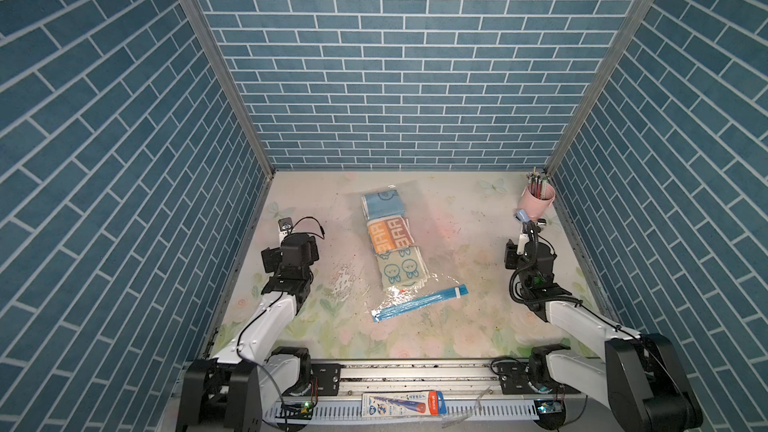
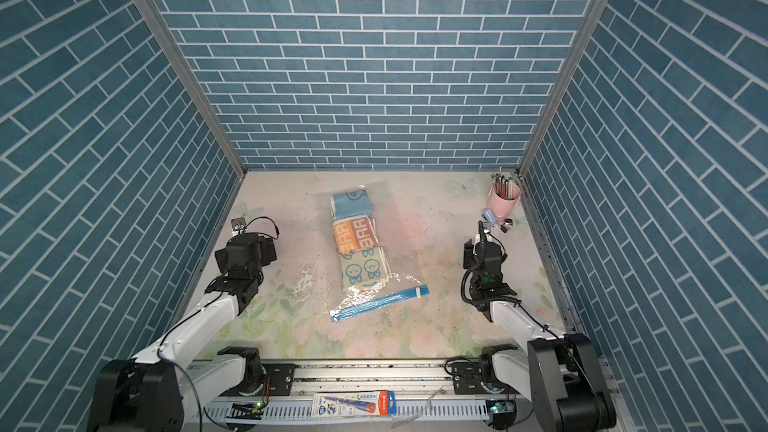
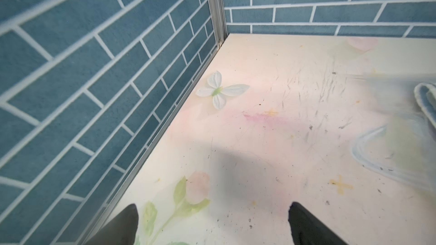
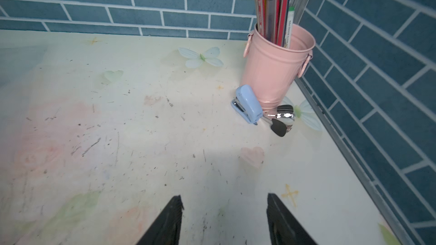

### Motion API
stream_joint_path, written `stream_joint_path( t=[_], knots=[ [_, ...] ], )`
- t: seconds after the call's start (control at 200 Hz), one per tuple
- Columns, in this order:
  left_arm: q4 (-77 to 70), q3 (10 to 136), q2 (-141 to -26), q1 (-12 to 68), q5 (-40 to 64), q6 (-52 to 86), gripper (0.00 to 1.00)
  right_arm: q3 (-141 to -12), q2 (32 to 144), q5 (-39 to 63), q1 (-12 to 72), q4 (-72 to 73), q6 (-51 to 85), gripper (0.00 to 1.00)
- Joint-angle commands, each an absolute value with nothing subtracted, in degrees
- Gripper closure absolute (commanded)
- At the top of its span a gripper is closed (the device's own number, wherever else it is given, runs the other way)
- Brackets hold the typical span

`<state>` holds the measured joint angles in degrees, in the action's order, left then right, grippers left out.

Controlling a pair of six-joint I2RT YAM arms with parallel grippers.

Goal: Place the folded towel into the vacuum bag
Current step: Reset both arms

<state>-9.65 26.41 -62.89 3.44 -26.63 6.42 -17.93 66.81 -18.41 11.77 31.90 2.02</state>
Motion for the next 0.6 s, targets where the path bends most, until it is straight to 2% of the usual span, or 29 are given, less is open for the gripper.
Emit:
stream_joint_path(
  t=[0.0, 0.105, 0.39, 0.465, 0.595],
  knots=[
    [-18.7, 25.7, -67.6, 2.3, -20.6, 4.9, 0.0, -17.2, 72.2, -22.0, 11.1, 46.7, -3.6, 0.39],
    [-25.4, 24.1, -72.9, 1.4, -16.2, 3.9, 0.0, -17.5, 78.3, -16.8, 9.3, 51.0, -5.4, 0.37],
    [-37.7, 23.1, -77.5, -1.0, 2.7, -1.3, 0.0, -21.3, 83.8, 15.2, -4.1, 47.4, -1.2, 0.39],
    [-39.7, 23.0, -78.7, -1.1, 5.4, -3.3, 0.0, -22.3, 85.1, 17.4, -6.2, 47.3, 0.8, 0.39],
    [-53.2, 19.4, -86.0, -1.3, 6.2, -3.6, 0.0, -23.7, 86.0, 18.8, -7.4, 45.8, 1.7, 0.38]
  ],
)
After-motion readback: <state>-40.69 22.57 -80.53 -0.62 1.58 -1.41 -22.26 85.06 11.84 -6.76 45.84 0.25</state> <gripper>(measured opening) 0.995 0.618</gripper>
